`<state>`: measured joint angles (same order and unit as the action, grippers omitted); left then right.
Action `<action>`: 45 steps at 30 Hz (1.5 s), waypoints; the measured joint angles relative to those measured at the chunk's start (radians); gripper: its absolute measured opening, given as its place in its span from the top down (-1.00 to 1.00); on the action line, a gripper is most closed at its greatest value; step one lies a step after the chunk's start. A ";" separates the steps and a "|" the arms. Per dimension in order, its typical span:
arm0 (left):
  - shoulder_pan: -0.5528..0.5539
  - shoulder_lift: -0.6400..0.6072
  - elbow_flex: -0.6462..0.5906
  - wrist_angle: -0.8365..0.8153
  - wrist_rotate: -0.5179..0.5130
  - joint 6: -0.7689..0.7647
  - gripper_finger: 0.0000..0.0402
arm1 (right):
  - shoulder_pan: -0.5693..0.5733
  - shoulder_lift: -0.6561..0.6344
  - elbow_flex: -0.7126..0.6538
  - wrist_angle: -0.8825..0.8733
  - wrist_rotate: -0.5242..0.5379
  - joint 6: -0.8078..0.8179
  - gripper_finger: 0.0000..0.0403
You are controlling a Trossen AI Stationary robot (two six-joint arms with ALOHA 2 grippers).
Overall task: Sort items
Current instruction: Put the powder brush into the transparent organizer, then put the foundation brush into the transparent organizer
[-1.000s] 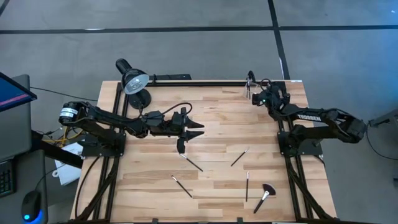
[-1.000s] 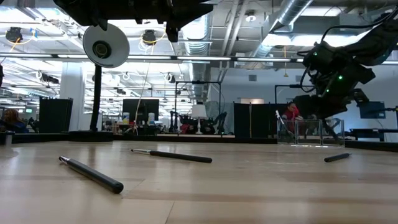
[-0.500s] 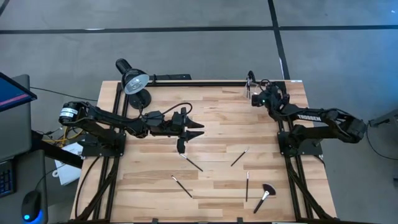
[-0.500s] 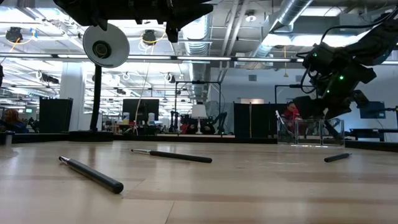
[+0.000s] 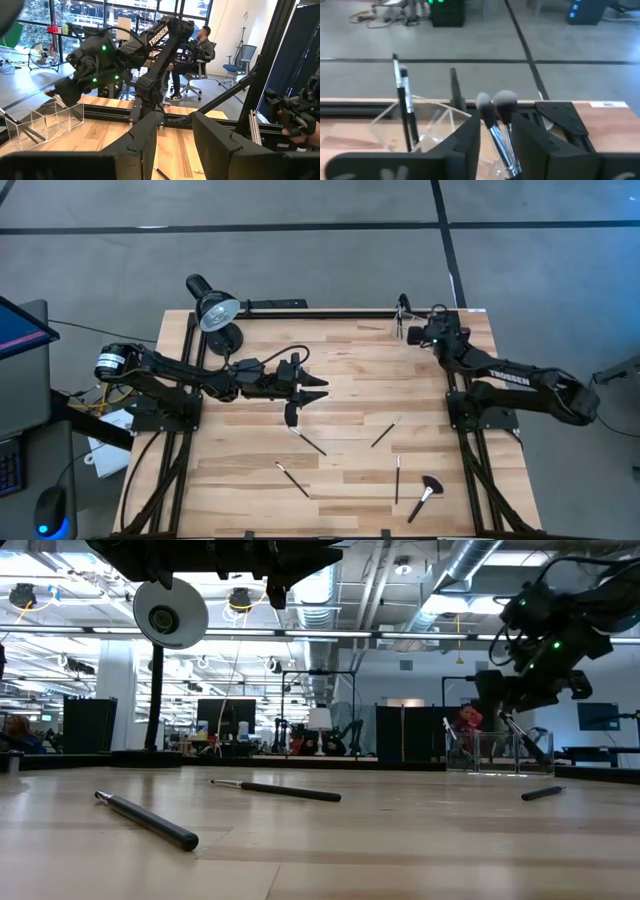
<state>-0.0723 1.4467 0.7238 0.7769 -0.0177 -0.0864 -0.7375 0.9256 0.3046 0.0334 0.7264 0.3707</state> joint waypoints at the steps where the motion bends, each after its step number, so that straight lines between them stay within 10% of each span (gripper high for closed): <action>1: 0.000 0.000 0.000 0.000 0.000 0.000 0.39 | -0.011 -0.014 0.000 -0.002 -0.031 -0.023 0.55; 20: 0.000 0.000 0.000 0.000 0.000 0.000 0.39 | -0.129 0.043 0.001 -0.049 -0.110 -0.039 0.15; 45: 0.001 0.000 0.000 -0.012 0.000 0.003 0.39 | -0.122 -0.056 0.001 -0.171 -0.134 -0.030 0.83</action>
<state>-0.0715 1.4467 0.7238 0.7647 -0.0181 -0.0830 -0.8597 0.8699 0.3054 -0.1379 0.5920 0.3409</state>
